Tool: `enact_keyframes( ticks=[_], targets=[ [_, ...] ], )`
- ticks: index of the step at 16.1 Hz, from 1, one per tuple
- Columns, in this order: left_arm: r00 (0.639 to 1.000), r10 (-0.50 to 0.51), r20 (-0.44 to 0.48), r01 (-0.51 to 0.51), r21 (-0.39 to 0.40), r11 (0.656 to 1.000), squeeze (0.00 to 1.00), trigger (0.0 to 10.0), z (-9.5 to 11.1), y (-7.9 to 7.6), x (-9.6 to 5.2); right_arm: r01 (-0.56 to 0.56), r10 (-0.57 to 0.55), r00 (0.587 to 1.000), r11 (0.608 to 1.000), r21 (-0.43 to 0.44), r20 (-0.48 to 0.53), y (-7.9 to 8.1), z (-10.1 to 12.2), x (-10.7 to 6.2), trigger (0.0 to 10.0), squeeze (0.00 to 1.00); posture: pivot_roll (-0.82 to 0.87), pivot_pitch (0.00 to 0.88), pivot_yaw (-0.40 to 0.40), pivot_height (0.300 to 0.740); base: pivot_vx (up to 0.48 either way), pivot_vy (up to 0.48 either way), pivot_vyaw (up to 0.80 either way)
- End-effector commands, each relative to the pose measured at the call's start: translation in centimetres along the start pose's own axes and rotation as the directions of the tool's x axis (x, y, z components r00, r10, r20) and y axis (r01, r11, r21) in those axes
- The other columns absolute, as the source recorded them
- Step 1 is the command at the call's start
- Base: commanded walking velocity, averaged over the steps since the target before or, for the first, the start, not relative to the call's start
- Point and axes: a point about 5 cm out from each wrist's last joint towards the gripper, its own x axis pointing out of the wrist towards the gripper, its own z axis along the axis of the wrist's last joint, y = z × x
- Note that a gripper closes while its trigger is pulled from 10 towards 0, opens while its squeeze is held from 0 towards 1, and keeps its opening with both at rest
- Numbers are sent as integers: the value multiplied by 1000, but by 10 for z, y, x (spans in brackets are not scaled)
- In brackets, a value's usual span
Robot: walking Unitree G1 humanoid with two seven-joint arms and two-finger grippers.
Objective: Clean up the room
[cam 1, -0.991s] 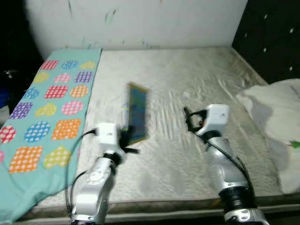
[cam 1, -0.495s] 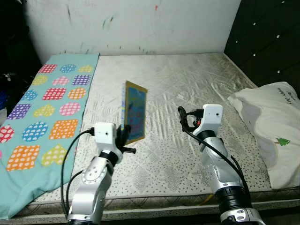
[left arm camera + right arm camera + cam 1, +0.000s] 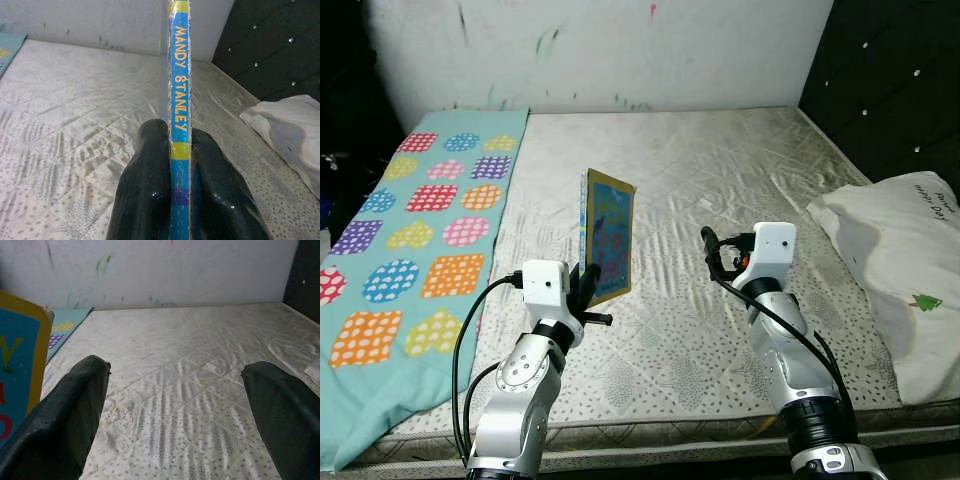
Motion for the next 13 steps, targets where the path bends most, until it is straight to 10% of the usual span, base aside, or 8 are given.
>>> enact_keyframes(
  ticks=[1, 13],
  targets=[
    [999, -16, 45, 15, 17, 1000, 0, 10000, 11, -3, 4, -24, 24, 1000, 1000, -14, 15, 4, 3, 0, 10000, 0, -110, 0, 7, 740, 0, 0, 469],
    [999, -26, 39, 25, 18, 1000, 0, 10000, 10, -4, 4, -20, 20, 1000, 1000, -14, 7, 2, 1, 0, 10000, 0, -111, 0, 9, 740, 0, -203, 111]
  ],
)
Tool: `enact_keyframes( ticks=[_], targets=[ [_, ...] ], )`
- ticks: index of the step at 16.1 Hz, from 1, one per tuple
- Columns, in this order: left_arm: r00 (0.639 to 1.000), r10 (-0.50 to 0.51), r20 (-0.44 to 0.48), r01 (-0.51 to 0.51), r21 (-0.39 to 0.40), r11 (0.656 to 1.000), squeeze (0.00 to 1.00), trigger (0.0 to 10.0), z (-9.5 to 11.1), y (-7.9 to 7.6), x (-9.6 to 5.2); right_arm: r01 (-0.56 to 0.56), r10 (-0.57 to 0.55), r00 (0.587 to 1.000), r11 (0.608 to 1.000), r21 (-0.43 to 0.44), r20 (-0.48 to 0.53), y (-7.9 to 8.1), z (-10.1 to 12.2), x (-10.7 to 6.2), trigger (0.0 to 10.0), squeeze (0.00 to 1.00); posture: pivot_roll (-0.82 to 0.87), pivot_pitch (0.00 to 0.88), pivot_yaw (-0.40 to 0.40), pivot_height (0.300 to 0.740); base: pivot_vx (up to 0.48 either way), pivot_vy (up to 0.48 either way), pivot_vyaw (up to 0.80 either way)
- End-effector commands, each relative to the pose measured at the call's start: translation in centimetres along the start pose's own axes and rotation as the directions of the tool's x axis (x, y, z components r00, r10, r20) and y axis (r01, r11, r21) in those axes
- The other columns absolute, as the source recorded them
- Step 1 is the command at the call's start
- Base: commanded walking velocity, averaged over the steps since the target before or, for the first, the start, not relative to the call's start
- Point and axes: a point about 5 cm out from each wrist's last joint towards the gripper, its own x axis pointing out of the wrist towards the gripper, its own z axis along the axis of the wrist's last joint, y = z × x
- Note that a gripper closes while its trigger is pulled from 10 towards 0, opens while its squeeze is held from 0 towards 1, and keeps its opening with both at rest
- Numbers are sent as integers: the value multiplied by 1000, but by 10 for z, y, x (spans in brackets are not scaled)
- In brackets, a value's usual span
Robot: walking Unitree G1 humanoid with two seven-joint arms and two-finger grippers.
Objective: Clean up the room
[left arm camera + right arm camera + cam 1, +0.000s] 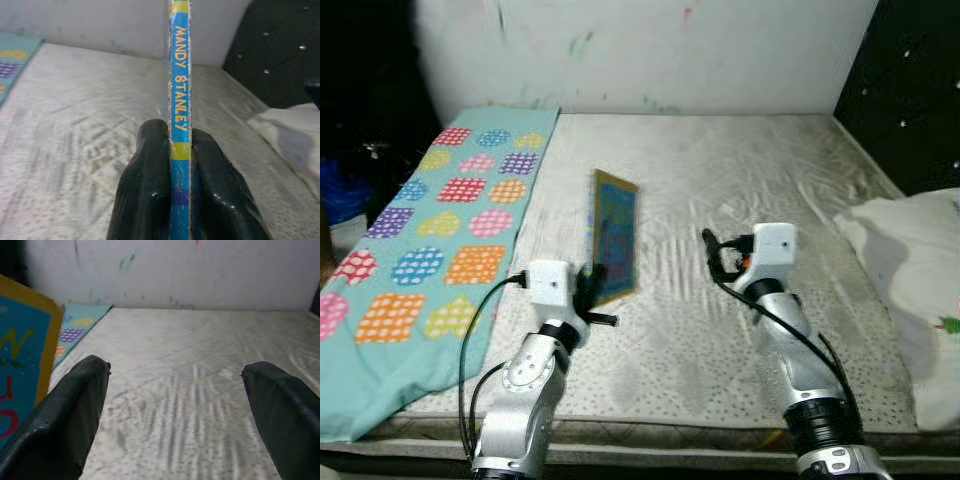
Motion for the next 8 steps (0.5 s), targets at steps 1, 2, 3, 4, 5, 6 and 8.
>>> enact_keyframes(
  ticks=[1, 2, 3, 4, 5, 6, 8],
  targets=[
    [999, -5, 42, 4, 18, 1000, 0, 10000, 10, 1, 3, -6, 6, 1000, 1000, 4, 10, 4, 2, 1, 10000, 0, -111, 0, 9, 740, 0, -356, 0],
    [999, -5, 42, 4, 18, 1000, 0, 10000, 10, 1, 3, -8, 8, 1000, 1000, 4, 10, 4, 2, 1, 10000, 0, -111, 0, 9, 740, 0, -364, 0],
    [999, -5, 42, 4, 18, 1000, 0, 10000, 10, 1, 3, -8, 8, 1000, 1000, 4, 10, 4, 2, 0, 10000, 0, -111, 0, 9, 740, 0, -360, 0],
    [999, -5, 42, 4, 18, 1000, 0, 10000, 11, 1, 3, -8, 8, 1000, 1000, 4, 9, 4, 1, 0, 10000, 0, -112, 0, 9, 740, 0, -356, 0],
    [999, -5, 42, 5, 18, 1000, 0, 10000, 10, 1, 3, -8, 8, 1000, 1000, 3, 8, 4, 1, 0, 10000, 0, -112, 0, 9, 740, 0, -360, 0],
    [999, -6, 42, 5, 18, 1000, 0, 10000, 11, 1, 3, -8, 8, 1000, 1000, 2, 8, 4, 1, 0, 10000, 0, -112, 0, 9, 740, 0, -364, 0],
    [999, -7, 41, 6, 17, 1000, 0, 10000, 10, 1, 3, -7, 7, 1000, 1000, 2, 8, 4, 1, 0, 10000, 0, -112, 0, 9, 740, 0, -358, 0]
  ],
)
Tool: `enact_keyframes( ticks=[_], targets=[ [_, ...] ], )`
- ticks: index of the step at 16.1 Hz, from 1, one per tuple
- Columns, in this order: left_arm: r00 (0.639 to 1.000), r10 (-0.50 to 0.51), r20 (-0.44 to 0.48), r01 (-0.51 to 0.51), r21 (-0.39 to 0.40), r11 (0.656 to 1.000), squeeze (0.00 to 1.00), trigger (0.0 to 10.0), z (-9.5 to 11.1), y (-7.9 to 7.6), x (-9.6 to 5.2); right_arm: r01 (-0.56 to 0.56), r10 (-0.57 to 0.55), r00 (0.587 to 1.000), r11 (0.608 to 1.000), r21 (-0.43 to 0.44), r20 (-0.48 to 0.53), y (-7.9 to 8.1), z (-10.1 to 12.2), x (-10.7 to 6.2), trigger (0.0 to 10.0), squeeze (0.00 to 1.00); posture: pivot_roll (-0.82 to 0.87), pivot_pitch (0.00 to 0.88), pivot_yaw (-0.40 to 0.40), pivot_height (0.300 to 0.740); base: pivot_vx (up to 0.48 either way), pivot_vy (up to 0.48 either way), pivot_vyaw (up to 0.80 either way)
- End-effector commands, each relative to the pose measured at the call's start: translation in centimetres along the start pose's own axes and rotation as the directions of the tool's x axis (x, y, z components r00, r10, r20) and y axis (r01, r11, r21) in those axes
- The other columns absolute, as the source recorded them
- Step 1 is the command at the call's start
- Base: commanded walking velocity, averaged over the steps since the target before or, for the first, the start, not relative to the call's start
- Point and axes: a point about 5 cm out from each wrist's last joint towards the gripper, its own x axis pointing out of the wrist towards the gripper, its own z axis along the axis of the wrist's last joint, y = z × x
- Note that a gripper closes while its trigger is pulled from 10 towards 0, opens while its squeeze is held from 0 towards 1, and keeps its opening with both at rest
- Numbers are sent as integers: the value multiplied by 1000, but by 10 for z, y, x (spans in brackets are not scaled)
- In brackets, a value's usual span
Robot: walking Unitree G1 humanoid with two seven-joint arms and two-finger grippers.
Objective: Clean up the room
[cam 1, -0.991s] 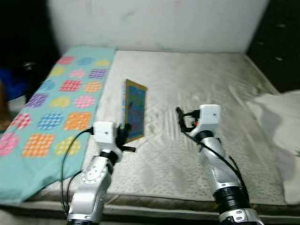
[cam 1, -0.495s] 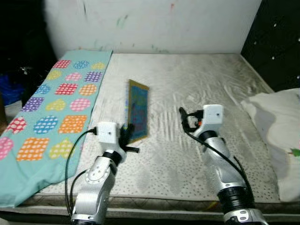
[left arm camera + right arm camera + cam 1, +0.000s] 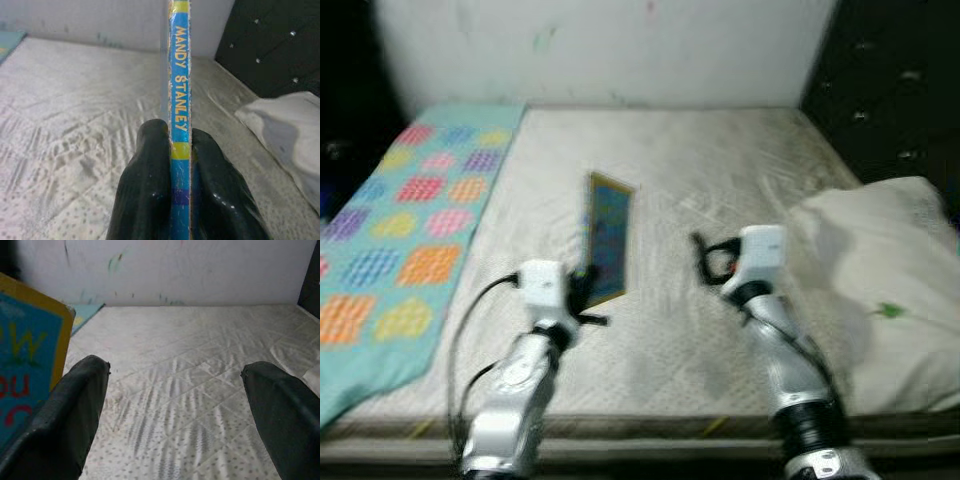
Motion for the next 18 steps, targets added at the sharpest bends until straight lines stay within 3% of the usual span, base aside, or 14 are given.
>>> enact_keyframes(
  ticks=[1, 10, 18],
  targets=[
    [998, -40, 45, 40, 6, 999, 0, 10000, 10, -10, 4, 24, -24, 1000, 1000, -11, 7, -8, 3, 0, 10000, 0, -110, 0, 9, 740, 0, -360, 0],
    [998, -33, 47, 33, 13, 999, 0, 10000, 8, -7, 2, 19, -19, 1000, 1000, -13, -3, -7, -2, -6, 10000, 0, -112, 0, 9, 740, 0, -340, 0],
    [997, -21, 71, 22, -4, 1000, 0, 10000, 11, -5, 1, 15, -15, 1000, 1000, -15, -2, -6, -1, -5, 10000, 0, -112, 0, 4, 740, 0, 0, 0]
  ],
)
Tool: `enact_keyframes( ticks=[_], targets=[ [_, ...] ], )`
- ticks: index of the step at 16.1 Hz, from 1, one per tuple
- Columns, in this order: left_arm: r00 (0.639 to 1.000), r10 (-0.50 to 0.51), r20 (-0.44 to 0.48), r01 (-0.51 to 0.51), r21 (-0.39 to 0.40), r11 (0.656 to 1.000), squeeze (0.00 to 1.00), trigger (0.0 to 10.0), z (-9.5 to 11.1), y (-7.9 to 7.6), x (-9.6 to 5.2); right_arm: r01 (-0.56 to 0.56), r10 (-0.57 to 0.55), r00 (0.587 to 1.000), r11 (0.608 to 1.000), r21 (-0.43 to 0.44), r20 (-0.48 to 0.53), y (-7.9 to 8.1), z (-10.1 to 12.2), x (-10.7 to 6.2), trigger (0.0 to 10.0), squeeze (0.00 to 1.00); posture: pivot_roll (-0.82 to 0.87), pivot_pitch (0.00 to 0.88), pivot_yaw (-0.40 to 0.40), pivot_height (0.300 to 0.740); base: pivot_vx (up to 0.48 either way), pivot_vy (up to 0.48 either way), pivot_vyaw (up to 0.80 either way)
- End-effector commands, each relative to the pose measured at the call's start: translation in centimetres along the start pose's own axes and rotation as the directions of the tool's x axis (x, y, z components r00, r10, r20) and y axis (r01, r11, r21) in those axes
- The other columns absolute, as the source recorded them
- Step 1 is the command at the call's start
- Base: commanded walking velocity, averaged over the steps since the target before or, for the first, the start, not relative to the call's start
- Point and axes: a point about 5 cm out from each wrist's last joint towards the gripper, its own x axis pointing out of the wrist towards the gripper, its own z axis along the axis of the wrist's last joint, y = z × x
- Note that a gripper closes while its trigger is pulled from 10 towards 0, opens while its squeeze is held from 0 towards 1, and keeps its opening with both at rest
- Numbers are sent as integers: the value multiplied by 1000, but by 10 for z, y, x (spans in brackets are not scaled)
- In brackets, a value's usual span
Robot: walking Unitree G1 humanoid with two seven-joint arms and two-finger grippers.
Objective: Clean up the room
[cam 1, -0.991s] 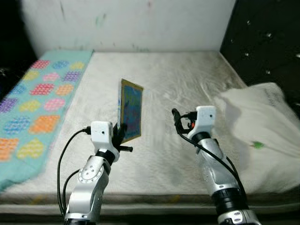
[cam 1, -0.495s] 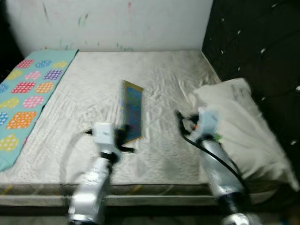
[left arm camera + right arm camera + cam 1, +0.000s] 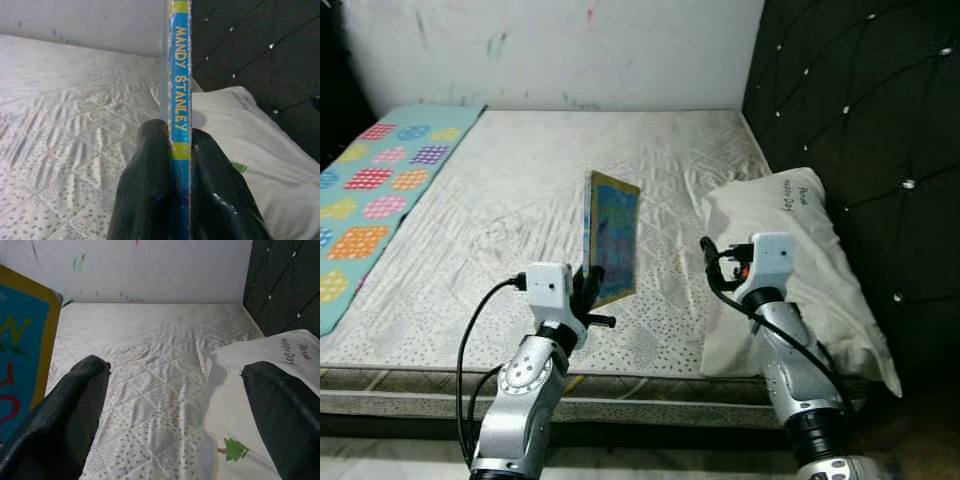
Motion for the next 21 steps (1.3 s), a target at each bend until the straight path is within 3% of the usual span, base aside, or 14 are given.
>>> enact_keyframes(
  ticks=[1, 8, 21],
  targets=[
    [998, -15, 68, 14, 12, 1000, 0, 10000, 13, 1, 1, -9, 9, 1000, 1000, -4, 11, 3, 5, 2, 10000, 0, -112, 0, 4, 740, 0, 0, 0],
    [997, -38, 74, 38, 5, 999, 0, 10000, 15, -1, 0, 4, -4, 1000, 1000, 4, 7, 2, 3, 1, 10000, 0, -113, 0, 7, 740, 0, 0, 0],
    [996, -46, 73, 46, 0, 999, 0, 10000, 14, -2, 1, 17, -17, 1000, 1000, -5, 7, 0, 3, 1, 10000, 0, -114, 0, 4, 740, 307, 0, 0]
  ],
)
